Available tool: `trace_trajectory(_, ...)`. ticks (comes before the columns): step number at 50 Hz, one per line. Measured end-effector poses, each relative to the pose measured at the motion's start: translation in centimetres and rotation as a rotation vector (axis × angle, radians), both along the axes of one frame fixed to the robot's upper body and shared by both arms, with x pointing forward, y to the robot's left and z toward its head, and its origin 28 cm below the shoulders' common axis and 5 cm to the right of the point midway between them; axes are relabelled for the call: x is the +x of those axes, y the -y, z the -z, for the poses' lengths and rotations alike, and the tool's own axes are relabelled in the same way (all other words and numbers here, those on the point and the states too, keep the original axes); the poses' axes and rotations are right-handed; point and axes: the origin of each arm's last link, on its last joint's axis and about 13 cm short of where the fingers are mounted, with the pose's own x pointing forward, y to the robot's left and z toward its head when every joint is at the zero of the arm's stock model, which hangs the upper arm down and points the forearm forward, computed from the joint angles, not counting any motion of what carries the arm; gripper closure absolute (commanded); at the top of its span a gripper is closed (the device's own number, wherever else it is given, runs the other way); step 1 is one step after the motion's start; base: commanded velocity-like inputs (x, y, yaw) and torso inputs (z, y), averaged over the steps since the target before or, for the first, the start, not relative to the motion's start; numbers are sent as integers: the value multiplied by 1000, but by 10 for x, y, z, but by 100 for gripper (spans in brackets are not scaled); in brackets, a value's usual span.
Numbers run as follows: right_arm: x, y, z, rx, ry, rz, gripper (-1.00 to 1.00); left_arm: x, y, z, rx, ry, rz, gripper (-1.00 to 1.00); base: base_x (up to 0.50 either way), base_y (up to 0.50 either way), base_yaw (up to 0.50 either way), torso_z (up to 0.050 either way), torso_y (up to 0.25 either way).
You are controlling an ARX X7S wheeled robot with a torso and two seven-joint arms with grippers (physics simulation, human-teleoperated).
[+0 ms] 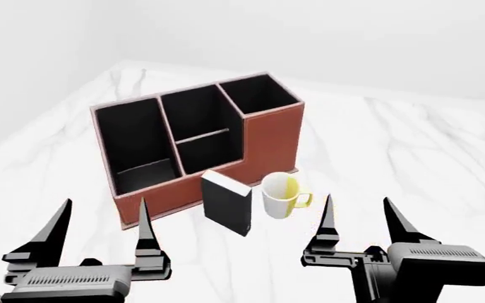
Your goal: Pick up the book and place it in the right compartment of the caddy.
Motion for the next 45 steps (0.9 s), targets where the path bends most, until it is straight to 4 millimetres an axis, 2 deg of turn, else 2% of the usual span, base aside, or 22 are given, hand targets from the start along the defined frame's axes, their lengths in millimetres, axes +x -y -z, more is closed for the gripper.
trace_trajectory(9,0,-1,0,3,4,-3,-100,0,0,0,2,0,-2,-100,18,5,0,0,0)
trace_trajectory(26,0,-1,0,7,-1,-12,-100,0,-1,0,3,0,-4,-100,474,93,0,0,0)
trace_trajectory(45,-1,-1,0,11,12,-8,-100,0,-1,0,4,0,-5,-100,0,0,0,0,0)
